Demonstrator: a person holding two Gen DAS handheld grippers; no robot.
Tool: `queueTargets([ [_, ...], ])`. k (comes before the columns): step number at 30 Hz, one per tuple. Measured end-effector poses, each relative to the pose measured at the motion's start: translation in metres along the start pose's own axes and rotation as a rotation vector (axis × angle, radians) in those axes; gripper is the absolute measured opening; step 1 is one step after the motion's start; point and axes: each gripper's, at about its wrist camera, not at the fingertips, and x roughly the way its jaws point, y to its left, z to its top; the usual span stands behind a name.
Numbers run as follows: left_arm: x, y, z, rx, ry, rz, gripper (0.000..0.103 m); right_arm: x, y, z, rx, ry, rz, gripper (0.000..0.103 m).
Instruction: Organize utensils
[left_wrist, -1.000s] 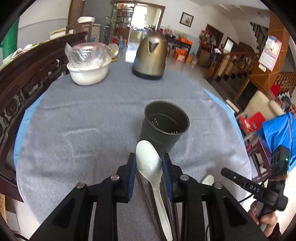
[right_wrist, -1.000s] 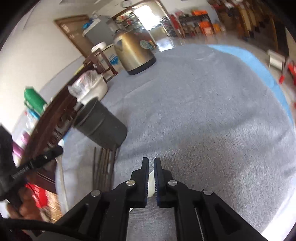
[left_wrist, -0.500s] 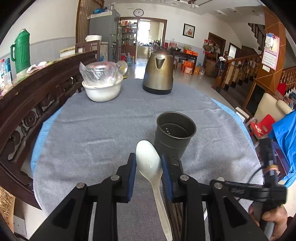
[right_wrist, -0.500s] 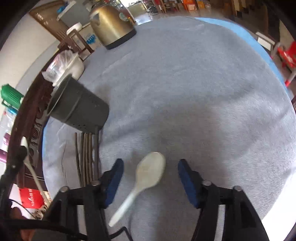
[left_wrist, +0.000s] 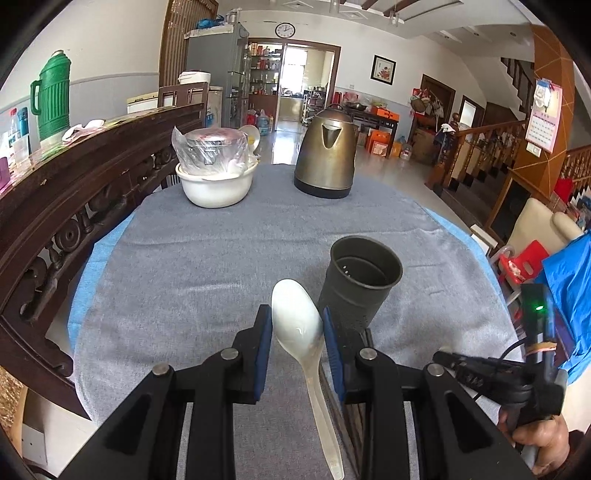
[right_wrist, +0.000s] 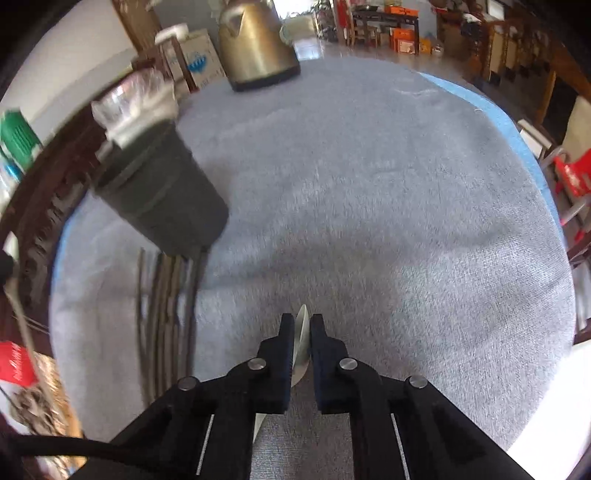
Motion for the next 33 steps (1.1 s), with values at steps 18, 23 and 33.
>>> queueTargets([
  [18,0.088,-0.041,0.101,-0.035,-0.269,0.038,0.03,-0.074,0.045,0.11,0.028,-0.784,0.105,0.009],
  [23,0.126,-0.031,0.086,-0.077,-0.203,0.083,0.03,-0.058,0.065,0.122,-0.035,-0.836,0.063,0.009],
  [33,0.122,-0.017,0.062,-0.053,-0.153,0.069,0.03,-0.05,0.077,0.123,-0.093,-0.802,0.109,0.009],
])
